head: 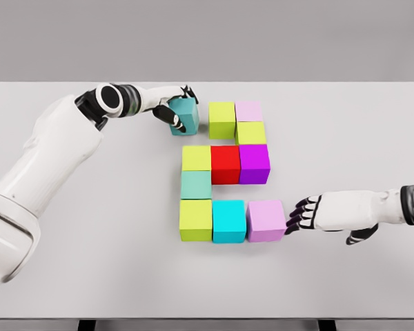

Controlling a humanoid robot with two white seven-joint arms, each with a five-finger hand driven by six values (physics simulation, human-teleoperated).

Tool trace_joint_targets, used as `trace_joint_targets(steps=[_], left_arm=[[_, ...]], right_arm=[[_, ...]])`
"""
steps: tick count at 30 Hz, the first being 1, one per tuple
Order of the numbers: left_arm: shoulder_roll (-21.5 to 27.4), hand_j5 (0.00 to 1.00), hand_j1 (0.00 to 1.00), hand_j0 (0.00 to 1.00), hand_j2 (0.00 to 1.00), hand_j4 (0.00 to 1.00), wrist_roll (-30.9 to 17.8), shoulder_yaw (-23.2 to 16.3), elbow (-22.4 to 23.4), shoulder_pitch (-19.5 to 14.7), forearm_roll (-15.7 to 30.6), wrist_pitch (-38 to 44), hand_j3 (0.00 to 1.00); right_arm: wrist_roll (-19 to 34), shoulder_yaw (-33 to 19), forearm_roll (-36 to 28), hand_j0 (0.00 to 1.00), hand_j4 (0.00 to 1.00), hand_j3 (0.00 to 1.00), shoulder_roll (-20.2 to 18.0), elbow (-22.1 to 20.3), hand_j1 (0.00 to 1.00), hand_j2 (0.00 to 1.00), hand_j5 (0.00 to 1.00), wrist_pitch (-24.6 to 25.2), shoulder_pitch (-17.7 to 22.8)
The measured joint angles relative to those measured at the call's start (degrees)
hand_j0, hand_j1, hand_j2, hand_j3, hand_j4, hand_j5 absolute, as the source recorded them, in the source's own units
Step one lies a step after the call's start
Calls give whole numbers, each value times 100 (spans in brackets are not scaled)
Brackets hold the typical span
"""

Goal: Assemble the squares on the desktop into the number 2

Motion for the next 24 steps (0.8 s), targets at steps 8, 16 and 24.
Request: trace_joint_targets(steps=[8,16,24], left_arm=[[-31,24,24,24,24,24,0,0,-14,0,-10,32,24],[-154,25,25,25,25,25,0,1,-19,0,-11,35,25],[-159,49,49,49,49,49,2,1,-13,0,-11,36,49]], right_arm=[[0,-26,9,100,100,100,-75,6,100,100,100,0,-9],[0,-90,222,100,100,100,-88,322,100,100,100,-1,-79],[0,-94,210,100,100,100,133,142,100,100,100,0,-88]])
